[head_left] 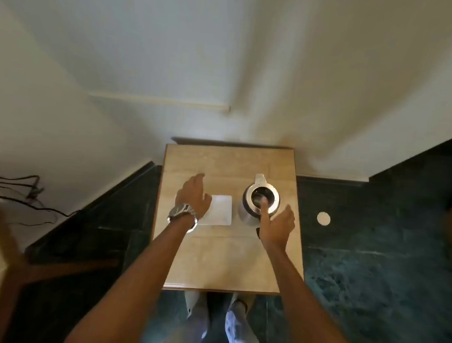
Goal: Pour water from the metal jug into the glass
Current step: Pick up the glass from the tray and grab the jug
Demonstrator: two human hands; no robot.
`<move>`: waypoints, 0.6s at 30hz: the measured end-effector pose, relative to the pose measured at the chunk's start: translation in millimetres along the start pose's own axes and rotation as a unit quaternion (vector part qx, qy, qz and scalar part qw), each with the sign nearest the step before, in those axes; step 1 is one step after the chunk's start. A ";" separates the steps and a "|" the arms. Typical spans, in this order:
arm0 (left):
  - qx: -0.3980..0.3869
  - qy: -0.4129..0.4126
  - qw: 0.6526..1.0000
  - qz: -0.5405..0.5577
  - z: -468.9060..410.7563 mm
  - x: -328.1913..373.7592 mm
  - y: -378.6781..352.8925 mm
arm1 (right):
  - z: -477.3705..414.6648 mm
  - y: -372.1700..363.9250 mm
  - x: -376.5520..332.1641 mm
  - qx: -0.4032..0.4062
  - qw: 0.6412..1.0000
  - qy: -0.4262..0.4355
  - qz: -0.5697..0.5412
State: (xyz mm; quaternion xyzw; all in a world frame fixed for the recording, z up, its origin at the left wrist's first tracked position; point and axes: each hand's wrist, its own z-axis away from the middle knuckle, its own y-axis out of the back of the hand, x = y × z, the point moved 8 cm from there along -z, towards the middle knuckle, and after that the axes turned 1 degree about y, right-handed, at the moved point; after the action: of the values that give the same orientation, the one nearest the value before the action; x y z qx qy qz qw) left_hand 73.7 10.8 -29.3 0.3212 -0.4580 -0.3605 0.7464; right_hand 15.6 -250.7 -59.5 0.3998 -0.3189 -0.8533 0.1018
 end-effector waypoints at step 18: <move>0.064 0.154 0.967 0.194 -50.7 -116.7 -134.5 | -42.8 -57.2 59.6 0.084 0.956 0.050 -0.278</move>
State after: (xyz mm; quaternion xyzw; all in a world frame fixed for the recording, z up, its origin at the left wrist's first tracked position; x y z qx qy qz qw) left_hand 49.8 43.7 -209.9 0.3248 -0.4134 -0.1252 0.8414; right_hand 12.9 -251.6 -152.5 0.5220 -0.2600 -0.7970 -0.1571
